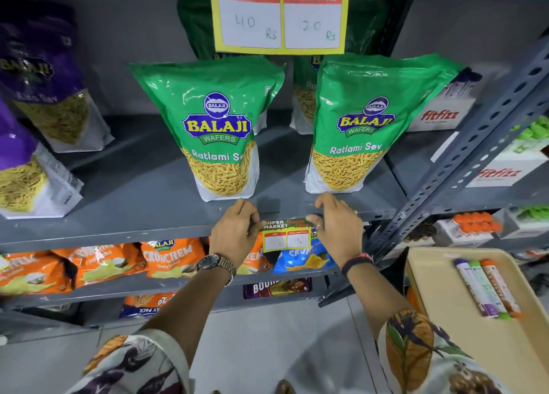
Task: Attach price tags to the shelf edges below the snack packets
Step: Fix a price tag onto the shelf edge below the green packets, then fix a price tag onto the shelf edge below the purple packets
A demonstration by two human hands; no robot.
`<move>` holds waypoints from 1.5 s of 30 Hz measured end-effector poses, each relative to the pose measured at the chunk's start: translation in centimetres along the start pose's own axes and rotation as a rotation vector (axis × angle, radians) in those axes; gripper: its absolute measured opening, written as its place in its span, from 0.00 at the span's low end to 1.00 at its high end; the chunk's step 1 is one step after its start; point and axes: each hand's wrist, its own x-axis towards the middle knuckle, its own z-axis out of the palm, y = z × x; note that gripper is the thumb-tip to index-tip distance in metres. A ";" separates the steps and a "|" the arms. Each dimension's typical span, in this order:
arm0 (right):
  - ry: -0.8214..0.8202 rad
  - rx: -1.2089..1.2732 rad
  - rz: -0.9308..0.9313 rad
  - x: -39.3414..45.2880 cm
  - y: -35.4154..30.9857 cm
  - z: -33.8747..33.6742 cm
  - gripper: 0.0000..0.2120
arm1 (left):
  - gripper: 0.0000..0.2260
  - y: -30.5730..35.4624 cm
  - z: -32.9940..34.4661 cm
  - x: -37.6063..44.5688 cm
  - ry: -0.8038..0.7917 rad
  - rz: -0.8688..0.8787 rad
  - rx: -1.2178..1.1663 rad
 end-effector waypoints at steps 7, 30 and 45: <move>-0.054 0.117 0.055 -0.3 -2.5 -1.5 0.15 | 0.04 -2.2 -3.4 -1.5 -0.091 -0.060 -0.157; -0.128 0.371 -0.146 -4.7 -47.9 16.1 0.09 | 0.08 -43.2 -32.8 -14.3 -0.054 -0.191 0.306; -0.091 0.265 -0.191 -5.5 -54.5 19.3 0.06 | 0.07 -46.6 -31.1 -14.5 -0.041 -0.072 0.247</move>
